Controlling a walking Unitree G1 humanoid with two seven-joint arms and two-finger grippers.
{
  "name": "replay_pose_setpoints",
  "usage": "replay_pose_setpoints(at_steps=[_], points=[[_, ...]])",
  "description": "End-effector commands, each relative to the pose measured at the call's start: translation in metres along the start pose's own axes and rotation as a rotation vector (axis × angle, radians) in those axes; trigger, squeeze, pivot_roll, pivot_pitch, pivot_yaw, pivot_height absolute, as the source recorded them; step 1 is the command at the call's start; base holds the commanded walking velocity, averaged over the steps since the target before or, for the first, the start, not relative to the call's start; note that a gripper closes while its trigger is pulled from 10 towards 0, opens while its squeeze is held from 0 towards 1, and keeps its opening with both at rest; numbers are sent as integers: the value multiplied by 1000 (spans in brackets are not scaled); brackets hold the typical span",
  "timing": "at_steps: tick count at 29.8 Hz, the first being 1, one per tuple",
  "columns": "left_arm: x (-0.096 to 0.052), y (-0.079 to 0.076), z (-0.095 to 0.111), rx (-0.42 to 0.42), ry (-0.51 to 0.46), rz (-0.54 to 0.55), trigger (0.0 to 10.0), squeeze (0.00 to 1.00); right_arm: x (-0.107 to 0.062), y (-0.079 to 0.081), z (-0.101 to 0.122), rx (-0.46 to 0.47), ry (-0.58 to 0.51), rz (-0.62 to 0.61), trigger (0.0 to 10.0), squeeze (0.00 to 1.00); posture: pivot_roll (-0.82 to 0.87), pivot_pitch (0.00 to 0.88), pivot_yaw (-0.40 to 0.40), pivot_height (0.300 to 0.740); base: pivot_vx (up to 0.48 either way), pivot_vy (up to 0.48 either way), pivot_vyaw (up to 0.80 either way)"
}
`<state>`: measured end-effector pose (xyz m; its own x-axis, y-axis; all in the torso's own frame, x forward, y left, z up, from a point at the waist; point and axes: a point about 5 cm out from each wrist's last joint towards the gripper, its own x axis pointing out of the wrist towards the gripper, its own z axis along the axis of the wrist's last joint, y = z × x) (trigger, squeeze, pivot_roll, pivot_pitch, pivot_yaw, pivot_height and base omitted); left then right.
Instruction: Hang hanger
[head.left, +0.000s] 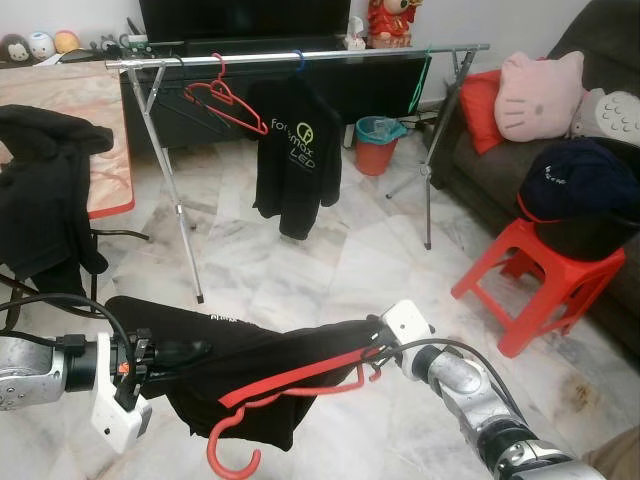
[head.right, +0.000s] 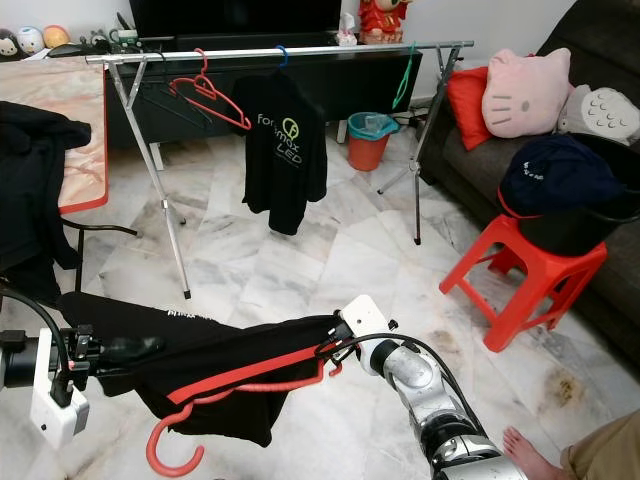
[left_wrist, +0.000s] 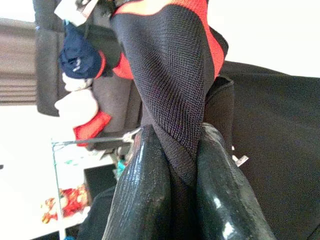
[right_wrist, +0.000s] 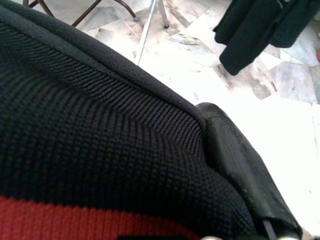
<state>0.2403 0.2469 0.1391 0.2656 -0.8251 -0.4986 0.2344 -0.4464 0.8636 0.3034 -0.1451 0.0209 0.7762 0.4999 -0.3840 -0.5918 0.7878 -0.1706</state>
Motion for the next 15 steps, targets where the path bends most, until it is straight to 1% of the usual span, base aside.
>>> replay_pose_setpoints(at_steps=[1,2,3,4,5,6,10,15], points=[[3,-2,3,8,-43,-49,10000,0,-4,-6,-6,0,38,-45,1725,0,156,0,-73,740,0,0,0],[5,-4,5,1,-57,-50,10000,0,-4,-6,-6,-9,42,-47,4392,0,156,0,-73,740,0,0,0],[8,-6,8,-3,-75,-53,10000,0,-3,-5,-6,-14,45,-45,10000,0,152,0,-73,740,0,0,0],[9,-8,9,-4,-83,-64,10000,0,-3,-4,-6,-10,44,-41,10000,35,152,0,-73,740,0,0,0],[10,-9,10,-4,-91,-67,10000,0,-3,-4,-6,-8,41,-37,10000,655,155,0,-73,740,0,0,0],[12,-10,10,-7,-95,-64,10000,0,-2,-3,-6,-6,38,-30,10000,1000,155,0,-73,740,0,0,0],[14,-11,10,-23,-97,-66,10000,0,-1,6,-7,11,36,46,10000,1000,154,0,-69,740,0,0,0],[19,-16,11,-49,-96,-82,10000,0,-6,29,-23,-4,117,295,10000,1000,151,0,-65,740,0,0,0]])
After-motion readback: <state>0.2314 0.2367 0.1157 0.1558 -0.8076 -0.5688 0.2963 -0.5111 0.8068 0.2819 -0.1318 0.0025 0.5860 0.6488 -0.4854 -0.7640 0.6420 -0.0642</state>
